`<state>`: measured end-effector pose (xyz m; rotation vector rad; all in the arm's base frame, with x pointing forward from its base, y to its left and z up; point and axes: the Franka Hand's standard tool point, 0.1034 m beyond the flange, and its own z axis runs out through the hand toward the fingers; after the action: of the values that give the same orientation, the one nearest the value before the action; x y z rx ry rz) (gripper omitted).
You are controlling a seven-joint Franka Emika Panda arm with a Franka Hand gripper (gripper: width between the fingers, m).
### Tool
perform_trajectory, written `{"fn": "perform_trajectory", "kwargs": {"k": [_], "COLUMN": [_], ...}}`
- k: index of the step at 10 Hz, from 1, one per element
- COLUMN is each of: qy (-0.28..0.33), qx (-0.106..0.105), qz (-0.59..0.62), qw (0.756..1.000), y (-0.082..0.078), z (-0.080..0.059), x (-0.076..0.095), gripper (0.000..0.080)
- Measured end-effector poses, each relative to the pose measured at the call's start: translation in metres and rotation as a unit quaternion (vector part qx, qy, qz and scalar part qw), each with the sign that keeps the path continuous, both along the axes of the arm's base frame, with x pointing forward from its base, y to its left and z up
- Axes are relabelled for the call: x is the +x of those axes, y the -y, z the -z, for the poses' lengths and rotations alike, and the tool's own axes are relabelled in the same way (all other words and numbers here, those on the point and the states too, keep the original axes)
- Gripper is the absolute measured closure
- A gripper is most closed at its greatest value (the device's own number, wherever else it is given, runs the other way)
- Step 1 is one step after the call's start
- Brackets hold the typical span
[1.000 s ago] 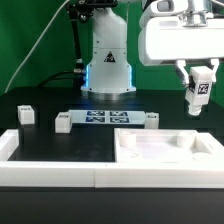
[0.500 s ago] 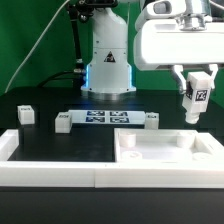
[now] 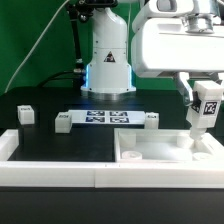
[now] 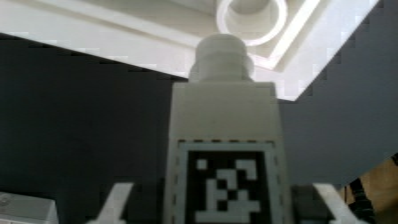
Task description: Assemble one leg
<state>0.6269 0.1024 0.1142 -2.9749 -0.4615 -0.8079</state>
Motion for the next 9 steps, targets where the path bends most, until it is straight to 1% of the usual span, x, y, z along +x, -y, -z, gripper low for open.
{"fn": "perform_trajectory", "kwargs": {"k": [2,3,4,5,6,7,8,9], "qy": [0.002,0.024,0.022,0.023,0.068,0.044,0.043,0.043], "qx": [0.0,-0.001,0.005,0.004,0.003,0.001,0.002,0.002], "qz": [0.0,0.004,0.011,0.004,0.009,0.008,0.007,0.006], "qw": [1.0,1.0,1.0,1.0,0.998,0.999,0.999,0.999], "y": [0.0,0.003,-0.003,-0.011,-0.005,-0.004,-0.006,-0.008], "z": [0.001,0.0,0.009,0.014,0.013,0.028,0.026,0.028], "x": [0.0,0.002,-0.007,-0.009,-0.005,-0.012,-0.011,-0.012], "gripper": [0.0508,0.0508,0.0508,0.0508,0.0508,0.0508,0.0508,0.0508]}}
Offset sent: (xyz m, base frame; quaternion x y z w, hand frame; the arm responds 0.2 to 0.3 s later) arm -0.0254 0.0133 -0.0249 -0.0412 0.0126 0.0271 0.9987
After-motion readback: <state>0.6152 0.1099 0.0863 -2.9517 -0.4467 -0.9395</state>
